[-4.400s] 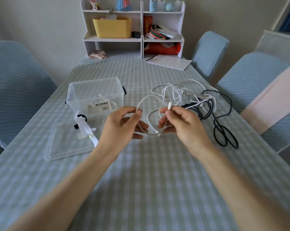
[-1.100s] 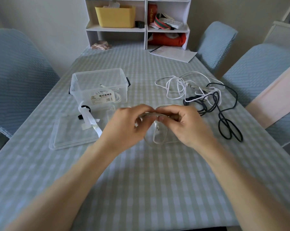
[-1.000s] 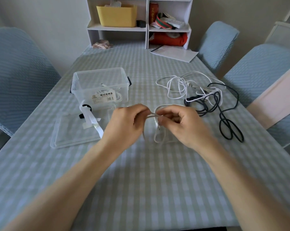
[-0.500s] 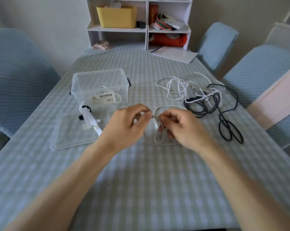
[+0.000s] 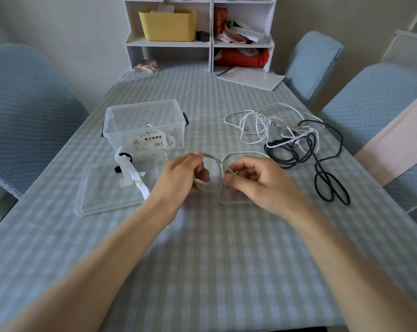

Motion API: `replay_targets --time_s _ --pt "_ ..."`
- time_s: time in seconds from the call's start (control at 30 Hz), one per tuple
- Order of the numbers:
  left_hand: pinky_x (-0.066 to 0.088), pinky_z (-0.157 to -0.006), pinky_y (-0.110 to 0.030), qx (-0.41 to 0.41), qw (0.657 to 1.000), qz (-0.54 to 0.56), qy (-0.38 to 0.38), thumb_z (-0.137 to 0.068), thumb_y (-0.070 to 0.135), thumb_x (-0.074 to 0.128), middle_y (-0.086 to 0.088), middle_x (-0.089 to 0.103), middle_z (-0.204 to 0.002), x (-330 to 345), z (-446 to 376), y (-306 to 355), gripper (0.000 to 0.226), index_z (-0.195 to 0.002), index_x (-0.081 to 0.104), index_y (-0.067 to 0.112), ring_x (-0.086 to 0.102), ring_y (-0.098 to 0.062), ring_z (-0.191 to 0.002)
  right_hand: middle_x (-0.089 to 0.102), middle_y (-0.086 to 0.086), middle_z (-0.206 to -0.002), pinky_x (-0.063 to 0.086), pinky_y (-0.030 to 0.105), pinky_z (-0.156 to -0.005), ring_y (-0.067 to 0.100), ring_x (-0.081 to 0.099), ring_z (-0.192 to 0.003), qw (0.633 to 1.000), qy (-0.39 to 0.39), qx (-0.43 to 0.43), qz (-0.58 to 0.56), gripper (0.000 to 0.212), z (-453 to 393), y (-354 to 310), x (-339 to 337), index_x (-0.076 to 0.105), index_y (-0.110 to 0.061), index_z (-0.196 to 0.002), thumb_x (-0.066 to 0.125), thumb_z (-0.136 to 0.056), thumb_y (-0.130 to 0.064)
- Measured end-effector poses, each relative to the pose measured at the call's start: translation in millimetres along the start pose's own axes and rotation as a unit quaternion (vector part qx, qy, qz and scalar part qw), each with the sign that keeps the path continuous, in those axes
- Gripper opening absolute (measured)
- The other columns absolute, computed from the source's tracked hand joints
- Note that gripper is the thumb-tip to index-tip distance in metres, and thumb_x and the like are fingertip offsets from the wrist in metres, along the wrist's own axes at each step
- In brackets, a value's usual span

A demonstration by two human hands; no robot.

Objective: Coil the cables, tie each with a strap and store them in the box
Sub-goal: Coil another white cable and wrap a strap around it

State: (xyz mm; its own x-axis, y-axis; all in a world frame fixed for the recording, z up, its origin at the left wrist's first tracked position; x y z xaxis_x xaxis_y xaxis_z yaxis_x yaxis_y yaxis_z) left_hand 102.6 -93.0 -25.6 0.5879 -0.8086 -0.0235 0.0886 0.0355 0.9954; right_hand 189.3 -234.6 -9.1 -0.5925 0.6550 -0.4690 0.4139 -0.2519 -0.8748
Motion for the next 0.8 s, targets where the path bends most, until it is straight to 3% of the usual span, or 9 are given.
replay_targets --time_s 0.13,0.3,0.43,0.5,0.53,0.6,0.67,0.8 --pt "0.045 -0.059 -0.028 -0.072 0.966 0.246 -0.030 -0.099 0.018 0.047 0.001 0.029 -0.050 1.7 -0.4 -5.6 0.037 -0.062 0.040 0.016 0.040 -0.017 -0.052 0.057 0.001 -0.058 0.042 0.031 -0.063 0.015 0.051 -0.056 1.000 0.000 0.024 0.004 0.021 -0.5 2.4 -9.5 0.068 -0.015 -0.074 0.070 -0.088 -0.030" --pt "0.041 -0.048 -0.023 -0.099 0.931 0.353 -0.003 -0.097 0.019 0.044 0.007 0.019 -0.048 -2.2 2.0 -6.0 0.037 -0.060 0.039 0.021 0.018 -0.010 -0.040 0.046 -0.007 -0.050 0.033 0.026 -0.057 0.008 0.041 -0.050 0.997 -0.006 0.074 -0.011 0.028 -2.4 9.4 -21.4 0.066 -0.022 -0.062 0.067 -0.089 -0.024" --pt "0.042 -0.047 -0.022 -0.089 0.925 0.369 0.024 -0.100 0.018 0.039 0.008 0.022 -0.047 -8.5 -1.1 -5.6 0.038 -0.062 0.040 0.021 0.017 -0.009 -0.037 0.053 0.000 -0.056 0.037 0.025 -0.053 0.011 0.046 -0.052 0.996 -0.053 0.064 0.027 0.012 -2.0 11.7 -17.2 0.071 -0.019 -0.074 0.075 -0.084 -0.015" --pt "0.045 -0.051 -0.023 -0.080 0.933 0.350 0.014 -0.101 0.019 0.038 0.008 0.036 -0.047 -8.0 -3.4 -4.4 0.036 -0.066 0.042 0.020 0.019 -0.009 -0.035 0.057 0.001 -0.059 0.041 0.026 -0.055 0.011 0.051 -0.054 0.996 -0.040 0.041 0.072 0.010 1.4 7.2 -20.2 0.070 -0.021 -0.079 0.079 -0.080 -0.015" --pt "0.047 -0.055 -0.025 -0.075 0.939 0.337 0.003 -0.102 0.020 0.038 0.008 0.051 -0.053 -6.1 -3.3 -3.4 0.034 -0.068 0.042 0.019 0.020 -0.009 -0.034 0.056 -0.003 -0.057 0.041 0.024 -0.055 0.009 0.049 -0.053 0.995 -0.033 0.033 0.093 0.012 5.0 4.1 -20.8 0.069 -0.022 -0.080 0.080 -0.077 -0.018" --pt "0.051 -0.062 -0.025 -0.062 0.948 0.310 -0.023 -0.104 0.020 0.034 0.002 0.075 -0.089 0.4 -1.3 -1.1 0.031 -0.074 0.041 0.019 0.020 -0.010 -0.034 0.052 -0.008 -0.053 0.037 0.019 -0.052 0.006 0.043 -0.049 0.991 -0.023 0.024 0.131 0.018 13.5 -1.2 -19.3 0.067 -0.023 -0.079 0.083 -0.072 -0.025" --pt "0.053 -0.069 -0.026 -0.053 0.953 0.295 -0.041 -0.105 0.020 0.031 -0.002 0.074 -0.113 10.6 4.8 2.2 0.029 -0.078 0.040 0.019 0.020 -0.010 -0.035 0.052 -0.009 -0.053 0.035 0.018 -0.049 0.004 0.041 -0.047 0.986 -0.011 0.021 0.163 0.020 24.6 -5.9 -19.8 0.066 -0.023 -0.078 0.083 -0.069 -0.028" --pt "0.055 -0.067 -0.028 -0.009 0.974 0.224 -0.017 -0.107 0.021 0.033 0.003 0.073 -0.116 17.3 14.0 11.3 0.027 -0.082 0.042 0.018 0.022 -0.013 -0.043 0.056 -0.011 -0.051 0.034 0.016 -0.047 0.002 0.049 -0.048 0.974 0.040 0.038 0.221 0.014 42.4 -13.6 -43.5 0.064 -0.025 -0.070 0.078 -0.069 -0.025"
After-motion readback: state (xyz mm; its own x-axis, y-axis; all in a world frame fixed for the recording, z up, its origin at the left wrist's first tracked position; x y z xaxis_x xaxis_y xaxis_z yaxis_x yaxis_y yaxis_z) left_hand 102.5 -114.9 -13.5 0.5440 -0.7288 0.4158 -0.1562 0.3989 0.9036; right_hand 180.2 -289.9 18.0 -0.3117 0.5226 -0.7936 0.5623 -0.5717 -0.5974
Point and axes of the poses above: each hand's wrist, its own z-axis away from the middle knuckle, its own x-axis out of the palm, y = z × x, the point moved 9 cm from there along -z, towards the middle knuckle
